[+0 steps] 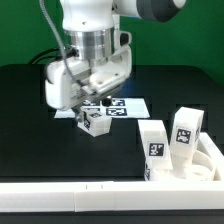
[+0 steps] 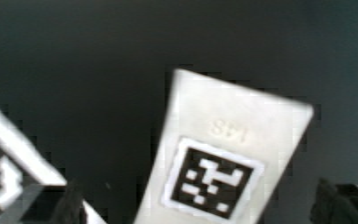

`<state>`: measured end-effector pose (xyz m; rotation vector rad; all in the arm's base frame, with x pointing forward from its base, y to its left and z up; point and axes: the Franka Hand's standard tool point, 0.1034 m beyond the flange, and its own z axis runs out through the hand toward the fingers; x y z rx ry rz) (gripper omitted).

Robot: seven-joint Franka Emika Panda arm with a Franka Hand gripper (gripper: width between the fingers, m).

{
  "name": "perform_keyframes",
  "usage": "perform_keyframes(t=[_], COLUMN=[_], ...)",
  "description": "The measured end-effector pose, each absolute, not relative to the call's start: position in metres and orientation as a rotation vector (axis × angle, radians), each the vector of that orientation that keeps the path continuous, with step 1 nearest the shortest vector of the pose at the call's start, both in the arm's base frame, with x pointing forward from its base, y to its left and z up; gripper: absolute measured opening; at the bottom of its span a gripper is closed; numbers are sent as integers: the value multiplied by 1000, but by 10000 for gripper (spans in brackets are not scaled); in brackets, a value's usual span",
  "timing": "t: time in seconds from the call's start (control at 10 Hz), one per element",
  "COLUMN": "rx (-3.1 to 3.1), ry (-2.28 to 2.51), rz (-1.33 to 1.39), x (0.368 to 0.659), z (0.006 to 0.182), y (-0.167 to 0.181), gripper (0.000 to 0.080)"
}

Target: Assemble stool

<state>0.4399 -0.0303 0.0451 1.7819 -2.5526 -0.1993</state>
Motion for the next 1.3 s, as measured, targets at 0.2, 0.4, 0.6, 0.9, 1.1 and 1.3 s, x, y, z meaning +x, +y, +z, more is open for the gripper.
perform_keyframes(t=[0.2,0.4,0.6,0.9,1.1,1.3], rx=[1944,2137,2516,2777,2869,2980], ry=[-2442,-2278,-1771,-1431,-1245,-788], rz=[-192,-193,-233,-247,-248,-267], x=[441,441,452,455,455,458], z=[45,45,53,53,53,55], y=[-34,-34,-21,-23,-25,-23], gripper=[649,648,648,648,648,648])
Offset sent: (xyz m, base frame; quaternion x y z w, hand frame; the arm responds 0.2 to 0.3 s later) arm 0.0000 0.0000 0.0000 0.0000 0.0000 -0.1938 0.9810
